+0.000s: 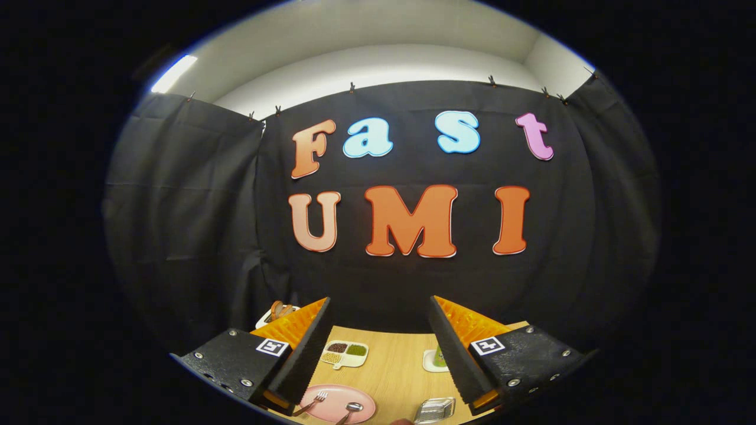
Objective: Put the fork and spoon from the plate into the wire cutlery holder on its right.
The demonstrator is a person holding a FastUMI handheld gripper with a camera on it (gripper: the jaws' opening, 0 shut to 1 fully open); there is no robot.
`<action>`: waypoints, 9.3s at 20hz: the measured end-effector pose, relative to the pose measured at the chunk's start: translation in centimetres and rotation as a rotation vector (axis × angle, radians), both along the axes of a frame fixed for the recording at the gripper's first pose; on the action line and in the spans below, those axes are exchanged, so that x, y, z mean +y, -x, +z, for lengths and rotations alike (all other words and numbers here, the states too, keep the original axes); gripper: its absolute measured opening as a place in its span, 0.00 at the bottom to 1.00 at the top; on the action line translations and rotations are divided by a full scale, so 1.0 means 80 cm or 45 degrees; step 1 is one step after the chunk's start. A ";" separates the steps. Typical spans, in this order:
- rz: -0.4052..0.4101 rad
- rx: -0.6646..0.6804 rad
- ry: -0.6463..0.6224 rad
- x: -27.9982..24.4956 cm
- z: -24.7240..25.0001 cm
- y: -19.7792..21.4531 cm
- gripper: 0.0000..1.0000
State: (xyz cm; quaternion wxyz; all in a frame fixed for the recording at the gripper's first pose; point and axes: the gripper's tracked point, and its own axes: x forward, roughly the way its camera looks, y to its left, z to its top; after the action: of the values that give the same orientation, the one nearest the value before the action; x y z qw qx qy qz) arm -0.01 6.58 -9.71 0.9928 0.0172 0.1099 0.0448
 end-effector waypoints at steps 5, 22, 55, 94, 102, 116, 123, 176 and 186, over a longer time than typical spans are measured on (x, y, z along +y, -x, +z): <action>0.011 0.218 -0.001 0.021 -0.083 0.005 0.96; 0.038 0.921 0.008 0.100 -0.357 0.087 0.96; -0.153 1.452 0.136 0.106 -0.510 0.154 0.06; -0.077 1.523 0.264 -0.155 -0.369 0.153 0.06; -0.008 1.727 0.352 -0.165 -0.394 0.159 0.07; 0.010 1.760 0.238 -0.151 -0.417 0.117 0.09; -0.011 1.545 0.013 -0.107 -0.381 0.086 0.12; 0.010 1.380 -0.078 0.191 -0.517 0.135 0.04; -0.101 1.234 -0.112 0.077 -0.429 0.122 0.04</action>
State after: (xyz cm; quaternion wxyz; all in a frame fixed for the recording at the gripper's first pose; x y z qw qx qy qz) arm -9.74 12.73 -44.04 0.8267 0.0822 0.5566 -0.0015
